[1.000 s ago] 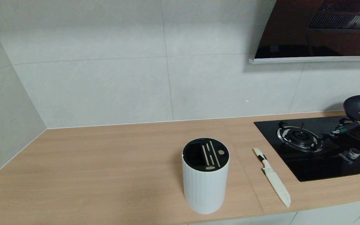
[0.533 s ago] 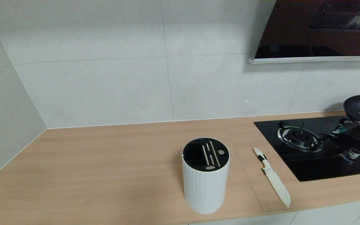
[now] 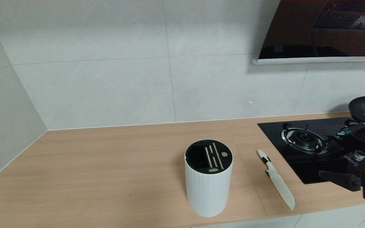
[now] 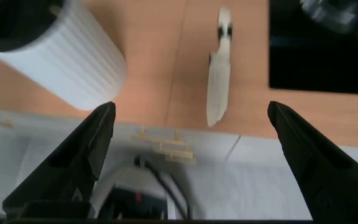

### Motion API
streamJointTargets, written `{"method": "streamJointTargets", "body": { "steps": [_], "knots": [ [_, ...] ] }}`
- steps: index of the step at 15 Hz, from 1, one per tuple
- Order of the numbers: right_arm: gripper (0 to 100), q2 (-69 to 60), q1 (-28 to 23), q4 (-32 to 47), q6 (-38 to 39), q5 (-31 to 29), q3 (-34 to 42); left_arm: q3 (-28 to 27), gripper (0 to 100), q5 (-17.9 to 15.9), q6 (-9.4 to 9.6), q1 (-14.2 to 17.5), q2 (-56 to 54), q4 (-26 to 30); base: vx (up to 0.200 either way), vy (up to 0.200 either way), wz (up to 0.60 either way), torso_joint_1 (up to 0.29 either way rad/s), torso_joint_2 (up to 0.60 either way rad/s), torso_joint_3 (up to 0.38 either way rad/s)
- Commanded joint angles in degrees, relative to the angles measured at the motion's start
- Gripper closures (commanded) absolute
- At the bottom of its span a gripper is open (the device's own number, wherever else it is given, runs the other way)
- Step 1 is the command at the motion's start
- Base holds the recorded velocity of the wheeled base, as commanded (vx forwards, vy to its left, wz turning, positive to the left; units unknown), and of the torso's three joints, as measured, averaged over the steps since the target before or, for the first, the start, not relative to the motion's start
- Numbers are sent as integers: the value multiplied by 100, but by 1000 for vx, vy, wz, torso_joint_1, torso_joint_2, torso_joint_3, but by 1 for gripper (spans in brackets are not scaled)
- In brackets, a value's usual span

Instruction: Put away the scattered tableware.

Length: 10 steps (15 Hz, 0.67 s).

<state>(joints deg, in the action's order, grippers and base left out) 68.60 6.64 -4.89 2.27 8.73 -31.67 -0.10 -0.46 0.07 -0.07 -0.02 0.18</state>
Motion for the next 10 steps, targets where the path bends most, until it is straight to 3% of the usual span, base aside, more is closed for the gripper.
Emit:
{"method": "streamJointTargets", "body": {
  "steps": [1,6,10],
  "knots": [
    [0,1718,232,-355,-16,-99,-463,1,0,2,1,-1,2,-1,0,0,0,0,0,0],
    [0,3134,311,-1304,-33,-293,-410,1,0,2,1,-1,2,-1,0,0,0,0,0,0],
    [0,4443,399,-2535,-69,-671,-375,1,0,2,1,-1,2,-1,0,0,0,0,0,0]
  ]
}}
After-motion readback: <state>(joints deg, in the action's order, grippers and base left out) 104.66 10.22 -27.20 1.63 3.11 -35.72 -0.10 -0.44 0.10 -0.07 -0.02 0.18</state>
